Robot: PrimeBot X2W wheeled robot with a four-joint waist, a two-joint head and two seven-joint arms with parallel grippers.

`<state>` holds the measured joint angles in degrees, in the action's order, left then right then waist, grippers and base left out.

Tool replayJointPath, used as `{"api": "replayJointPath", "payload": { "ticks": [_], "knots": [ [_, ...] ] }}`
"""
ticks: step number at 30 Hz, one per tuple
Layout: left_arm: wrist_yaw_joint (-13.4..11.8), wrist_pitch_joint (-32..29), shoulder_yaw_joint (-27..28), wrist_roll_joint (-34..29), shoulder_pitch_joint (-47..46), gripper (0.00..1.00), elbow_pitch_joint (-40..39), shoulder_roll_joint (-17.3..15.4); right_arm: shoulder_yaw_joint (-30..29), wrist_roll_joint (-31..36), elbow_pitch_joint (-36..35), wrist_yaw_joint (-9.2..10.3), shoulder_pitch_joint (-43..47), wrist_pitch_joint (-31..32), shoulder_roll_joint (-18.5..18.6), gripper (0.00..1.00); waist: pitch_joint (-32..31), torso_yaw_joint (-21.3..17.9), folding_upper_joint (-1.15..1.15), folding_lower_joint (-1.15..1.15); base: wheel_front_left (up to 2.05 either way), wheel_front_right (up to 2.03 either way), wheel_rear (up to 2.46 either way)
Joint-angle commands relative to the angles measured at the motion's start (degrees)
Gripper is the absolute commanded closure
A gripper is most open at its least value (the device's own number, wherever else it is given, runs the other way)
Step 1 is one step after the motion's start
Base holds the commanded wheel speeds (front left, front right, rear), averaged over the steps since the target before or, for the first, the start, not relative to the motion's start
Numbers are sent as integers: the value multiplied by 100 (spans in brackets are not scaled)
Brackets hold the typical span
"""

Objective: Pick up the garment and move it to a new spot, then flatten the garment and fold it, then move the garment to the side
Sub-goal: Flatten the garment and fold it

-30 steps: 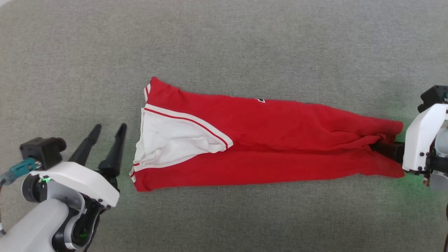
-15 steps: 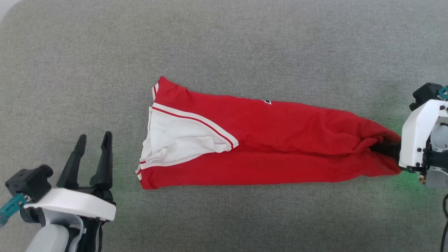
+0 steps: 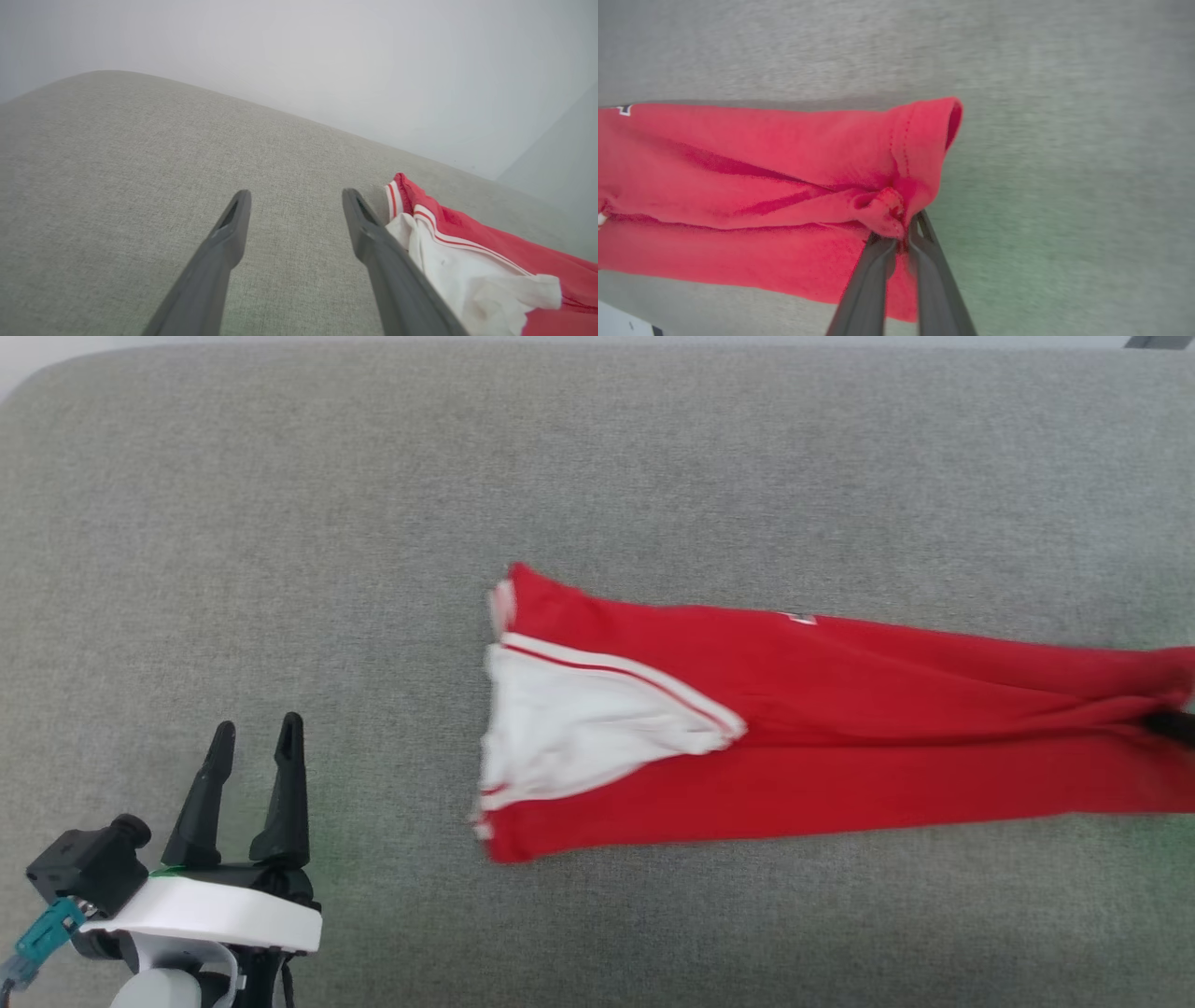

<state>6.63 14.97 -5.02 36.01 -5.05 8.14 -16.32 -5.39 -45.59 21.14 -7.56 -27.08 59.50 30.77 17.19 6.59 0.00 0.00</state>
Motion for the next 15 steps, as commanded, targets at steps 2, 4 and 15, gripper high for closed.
{"api": "replayJointPath", "payload": {
  "ticks": [2,4,15],
  "knots": [
    [50,24,102,-107,56,0,-23,111,-223,198,120,15,63,-86,203,100,-22,-50,0,0,0,0,0],
    [78,24,152,-153,65,0,-41,201,-352,377,236,14,59,-146,344,100,-28,-84,0,0,0,0,0],
    [88,24,34,-106,41,0,-143,290,-585,841,559,14,-232,-223,446,100,-105,-238,0,0,0,0,0]
  ]
}}
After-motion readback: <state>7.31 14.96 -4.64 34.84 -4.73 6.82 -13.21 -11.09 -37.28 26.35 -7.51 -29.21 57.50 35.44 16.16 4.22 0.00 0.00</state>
